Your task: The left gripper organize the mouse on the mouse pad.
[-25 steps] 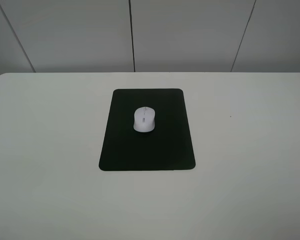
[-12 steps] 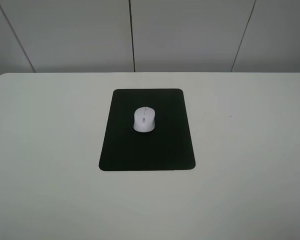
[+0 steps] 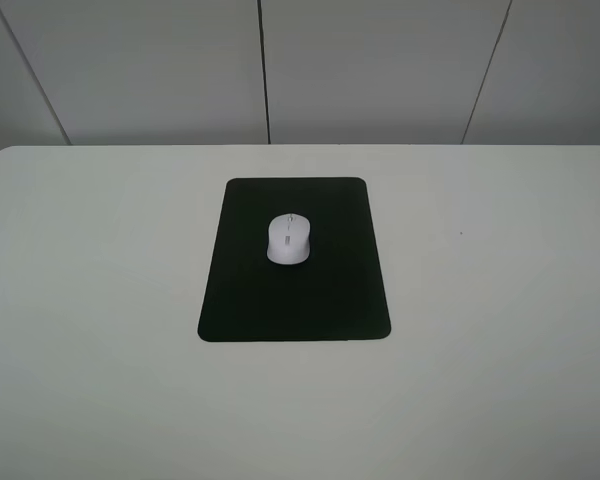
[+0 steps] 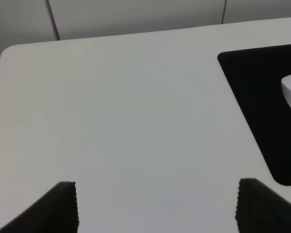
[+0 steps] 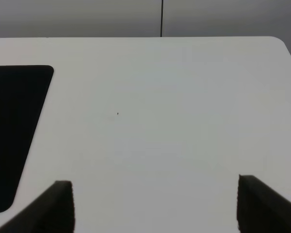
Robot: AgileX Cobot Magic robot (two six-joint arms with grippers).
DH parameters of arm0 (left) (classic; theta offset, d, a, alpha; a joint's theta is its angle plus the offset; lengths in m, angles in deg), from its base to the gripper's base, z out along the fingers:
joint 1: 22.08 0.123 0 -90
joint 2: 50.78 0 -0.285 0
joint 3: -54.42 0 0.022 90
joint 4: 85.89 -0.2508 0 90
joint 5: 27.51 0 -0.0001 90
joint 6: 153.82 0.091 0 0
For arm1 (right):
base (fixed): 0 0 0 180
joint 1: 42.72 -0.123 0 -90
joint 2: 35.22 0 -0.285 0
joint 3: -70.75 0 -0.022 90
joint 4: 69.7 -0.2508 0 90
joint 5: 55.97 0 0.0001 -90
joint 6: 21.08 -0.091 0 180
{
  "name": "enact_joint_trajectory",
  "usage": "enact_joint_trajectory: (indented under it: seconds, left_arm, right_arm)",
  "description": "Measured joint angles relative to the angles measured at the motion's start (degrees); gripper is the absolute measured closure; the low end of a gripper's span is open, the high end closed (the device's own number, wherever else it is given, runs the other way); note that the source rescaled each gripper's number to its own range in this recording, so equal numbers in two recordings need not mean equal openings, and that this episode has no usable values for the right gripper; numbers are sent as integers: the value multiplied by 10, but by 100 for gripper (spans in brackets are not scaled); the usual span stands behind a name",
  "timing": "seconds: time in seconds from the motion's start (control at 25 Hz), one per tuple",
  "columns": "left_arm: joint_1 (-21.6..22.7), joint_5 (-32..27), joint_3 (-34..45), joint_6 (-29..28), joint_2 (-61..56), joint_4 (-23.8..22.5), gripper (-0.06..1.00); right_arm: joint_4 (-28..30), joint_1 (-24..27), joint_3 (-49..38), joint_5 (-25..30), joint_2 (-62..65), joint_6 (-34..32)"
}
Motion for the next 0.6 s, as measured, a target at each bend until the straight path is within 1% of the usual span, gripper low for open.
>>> enact_joint_trajectory:
  seconds: [0.24,0.6]
  left_arm:
    - [0,-3,27,10,-11,24,55]
    - [0,-3,27,12,-11,26,55]
  right_arm:
    - [0,0,0,0,0,0]
    - [0,0,0,0,0,0]
